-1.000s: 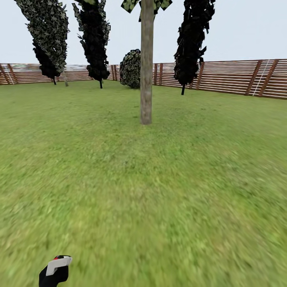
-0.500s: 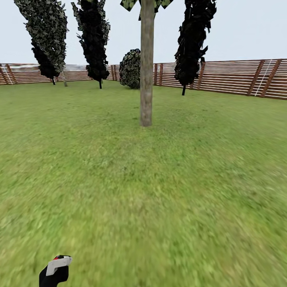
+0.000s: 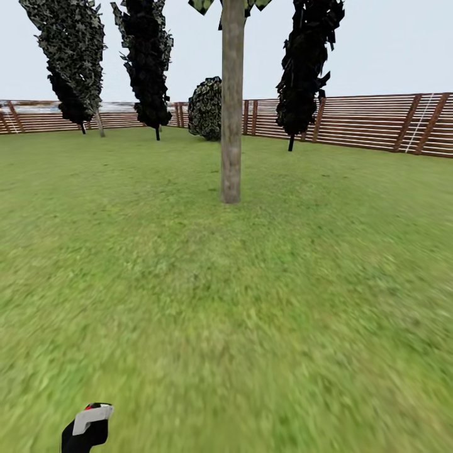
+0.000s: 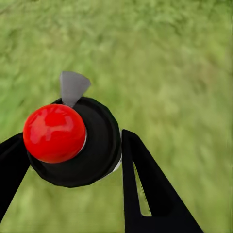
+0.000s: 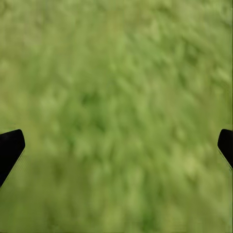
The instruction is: In the garden, pick up the pesticide atomizer on the floor and spray pesticide onto both trees until each tree trunk is fully covered.
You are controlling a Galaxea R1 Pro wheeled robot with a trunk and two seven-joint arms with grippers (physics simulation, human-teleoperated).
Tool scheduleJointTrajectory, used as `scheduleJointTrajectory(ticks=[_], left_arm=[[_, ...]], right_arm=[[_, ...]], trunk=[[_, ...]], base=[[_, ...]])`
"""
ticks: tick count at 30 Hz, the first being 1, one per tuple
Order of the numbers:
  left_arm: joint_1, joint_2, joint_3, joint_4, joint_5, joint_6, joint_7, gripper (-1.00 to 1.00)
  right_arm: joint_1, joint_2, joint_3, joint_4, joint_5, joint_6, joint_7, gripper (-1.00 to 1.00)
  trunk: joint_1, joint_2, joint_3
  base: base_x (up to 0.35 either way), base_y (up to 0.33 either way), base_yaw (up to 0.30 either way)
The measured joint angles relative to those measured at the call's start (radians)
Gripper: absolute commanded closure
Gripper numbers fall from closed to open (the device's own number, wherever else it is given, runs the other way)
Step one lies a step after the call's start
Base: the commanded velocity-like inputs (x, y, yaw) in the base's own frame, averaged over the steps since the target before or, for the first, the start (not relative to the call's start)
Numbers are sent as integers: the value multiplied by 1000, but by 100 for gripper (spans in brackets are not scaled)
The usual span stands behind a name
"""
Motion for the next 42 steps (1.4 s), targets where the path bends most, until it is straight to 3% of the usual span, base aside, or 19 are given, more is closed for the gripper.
scheduleJointTrajectory(ticks=[42], left_arm=[[0,0,0,-1,0,0,0,100]], right_arm=[[0,0,0,0,0,0,0,-100]], trunk=[[0,0,0]], base=[[338,0,0]])
